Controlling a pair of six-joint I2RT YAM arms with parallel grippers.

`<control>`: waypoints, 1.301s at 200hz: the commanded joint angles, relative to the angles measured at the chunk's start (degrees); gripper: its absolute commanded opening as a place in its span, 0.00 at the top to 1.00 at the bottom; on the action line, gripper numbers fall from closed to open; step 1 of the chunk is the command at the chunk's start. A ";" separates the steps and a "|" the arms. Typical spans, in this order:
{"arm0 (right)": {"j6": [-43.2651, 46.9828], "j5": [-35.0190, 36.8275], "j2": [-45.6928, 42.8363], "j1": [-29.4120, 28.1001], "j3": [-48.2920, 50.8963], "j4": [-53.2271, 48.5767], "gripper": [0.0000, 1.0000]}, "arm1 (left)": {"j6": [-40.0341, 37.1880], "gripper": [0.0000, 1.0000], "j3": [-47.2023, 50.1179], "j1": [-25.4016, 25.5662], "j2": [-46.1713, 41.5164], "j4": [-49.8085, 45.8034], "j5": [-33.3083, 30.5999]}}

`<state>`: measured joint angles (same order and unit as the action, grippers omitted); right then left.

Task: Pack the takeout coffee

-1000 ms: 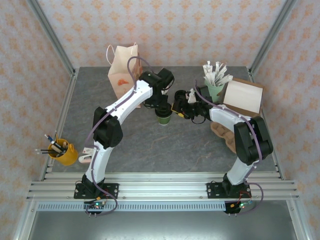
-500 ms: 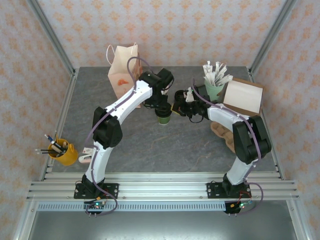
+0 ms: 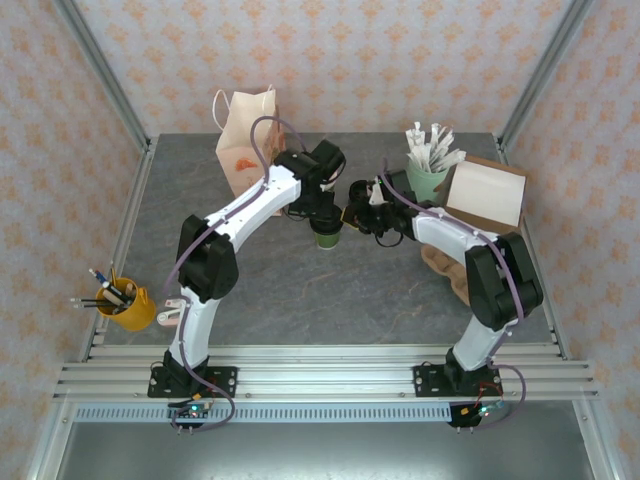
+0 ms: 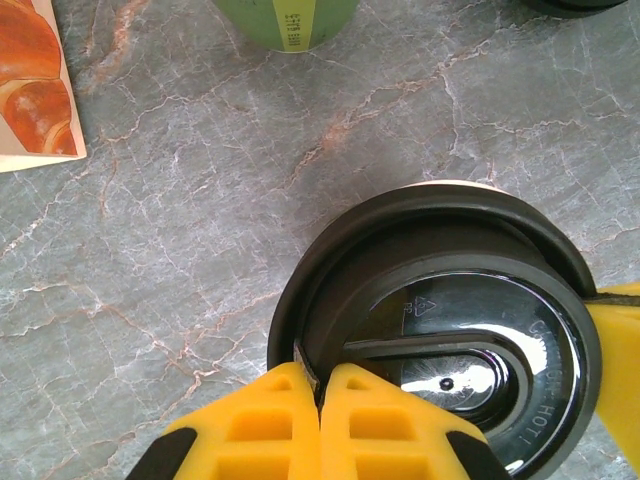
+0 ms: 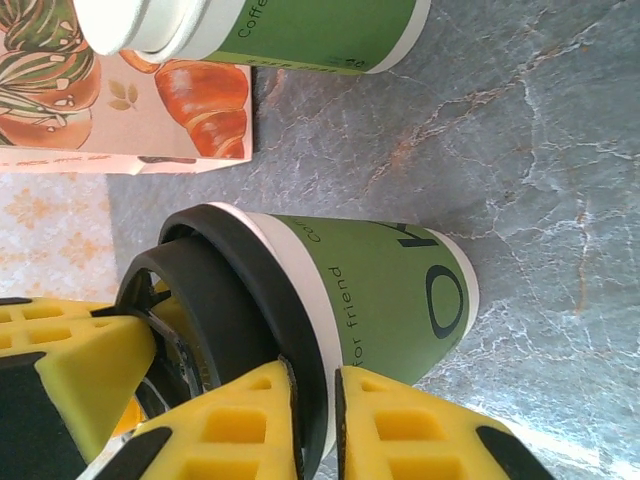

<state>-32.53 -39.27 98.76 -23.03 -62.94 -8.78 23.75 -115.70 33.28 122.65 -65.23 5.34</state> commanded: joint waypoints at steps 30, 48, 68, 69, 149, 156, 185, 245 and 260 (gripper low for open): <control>1.38 13.69 7.65 -1.01 4.57 -20.69 0.82 | -1.93 1.00 9.80 0.47 8.31 -6.07 -0.19; -1.30 9.28 3.20 -1.32 6.30 -13.91 0.73 | -0.95 1.00 9.60 0.47 5.49 -4.32 1.51; -5.57 7.83 -1.86 -1.32 4.83 -7.02 0.64 | 1.01 1.00 4.78 0.52 5.45 -6.48 -1.05; -5.68 7.82 -2.14 -1.32 4.75 -6.64 0.64 | 1.07 1.00 4.65 0.50 5.47 -6.57 -1.17; -16.64 3.00 -13.28 -1.50 18.95 27.31 0.50 | 3.67 1.00 -1.38 0.57 5.00 -9.57 -4.04; -16.52 2.47 -13.33 -1.77 19.82 27.89 0.49 | 3.89 1.00 -1.50 0.52 4.75 -9.39 -3.69; -16.66 1.77 -12.86 -3.99 22.95 33.15 0.48 | 4.66 1.00 -3.07 0.62 4.96 -9.37 -2.17; -18.85 2.85 -8.20 -7.03 21.24 39.13 0.46 | 4.34 1.00 -5.04 0.70 5.58 -10.05 -0.77; -19.22 3.12 -7.14 -7.03 21.61 39.75 0.46 | 4.20 1.00 -5.15 0.66 5.76 -10.10 -0.81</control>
<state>-50.63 -37.04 89.69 -29.80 -40.45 26.94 27.16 -121.47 33.67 124.60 -69.63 3.86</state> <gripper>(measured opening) 0.541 0.046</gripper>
